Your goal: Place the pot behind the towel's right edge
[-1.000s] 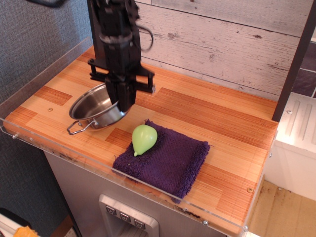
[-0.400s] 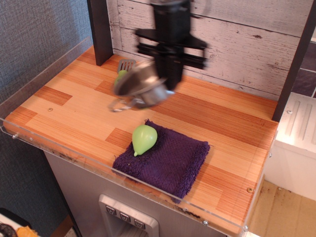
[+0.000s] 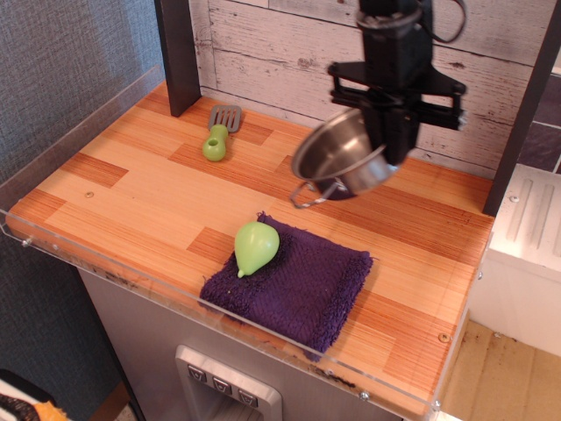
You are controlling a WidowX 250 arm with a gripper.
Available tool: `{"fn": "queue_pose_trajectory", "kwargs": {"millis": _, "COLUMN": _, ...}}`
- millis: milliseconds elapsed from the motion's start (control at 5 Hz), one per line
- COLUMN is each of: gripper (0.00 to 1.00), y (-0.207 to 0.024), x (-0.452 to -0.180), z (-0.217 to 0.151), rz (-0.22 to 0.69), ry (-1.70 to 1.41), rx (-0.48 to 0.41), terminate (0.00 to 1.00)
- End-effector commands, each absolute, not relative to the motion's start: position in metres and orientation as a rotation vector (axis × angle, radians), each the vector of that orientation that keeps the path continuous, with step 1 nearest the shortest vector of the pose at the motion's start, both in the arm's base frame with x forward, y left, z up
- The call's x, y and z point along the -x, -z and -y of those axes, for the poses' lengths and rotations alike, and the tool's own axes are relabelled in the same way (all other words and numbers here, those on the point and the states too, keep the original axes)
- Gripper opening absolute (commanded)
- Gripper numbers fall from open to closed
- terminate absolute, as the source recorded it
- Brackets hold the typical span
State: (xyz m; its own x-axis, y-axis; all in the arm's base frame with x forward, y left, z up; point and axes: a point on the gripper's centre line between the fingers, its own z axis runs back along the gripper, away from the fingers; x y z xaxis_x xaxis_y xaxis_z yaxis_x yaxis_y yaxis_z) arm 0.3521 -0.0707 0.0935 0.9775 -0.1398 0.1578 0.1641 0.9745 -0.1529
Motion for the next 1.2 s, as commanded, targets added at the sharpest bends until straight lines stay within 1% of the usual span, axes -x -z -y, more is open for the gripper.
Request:
{"fn": "queue_pose_trajectory", "kwargs": {"millis": 0, "gripper": 0.00, "y": -0.097, "x": -0.378, "z": 0.085, "rz": 0.183, "ry": 0.178, "rx": 0.156, "terminate": 0.00}}
{"fn": "queue_pose_trajectory", "kwargs": {"millis": 200, "gripper": 0.00, "y": -0.085, "x": -0.377, "z": 0.090, "rz": 0.151, "ry": 0.192, "rx": 0.150, "terminate": 0.00}}
{"fn": "queue_pose_trajectory", "kwargs": {"millis": 600, "gripper": 0.00, "y": -0.051, "x": -0.359, "z": 0.097, "rz": 0.058, "ry": 0.218, "rx": 0.121, "terminate": 0.00}}
{"fn": "queue_pose_trajectory", "kwargs": {"millis": 800, "gripper": 1.00, "y": -0.046, "x": -0.359, "z": 0.094, "rz": 0.038, "ry": 0.202, "rx": 0.115, "terminate": 0.00}}
{"fn": "queue_pose_trajectory", "kwargs": {"millis": 1000, "gripper": 1.00, "y": -0.049, "x": -0.362, "z": 0.095, "rz": 0.045, "ry": 0.212, "rx": 0.123, "terminate": 0.00}}
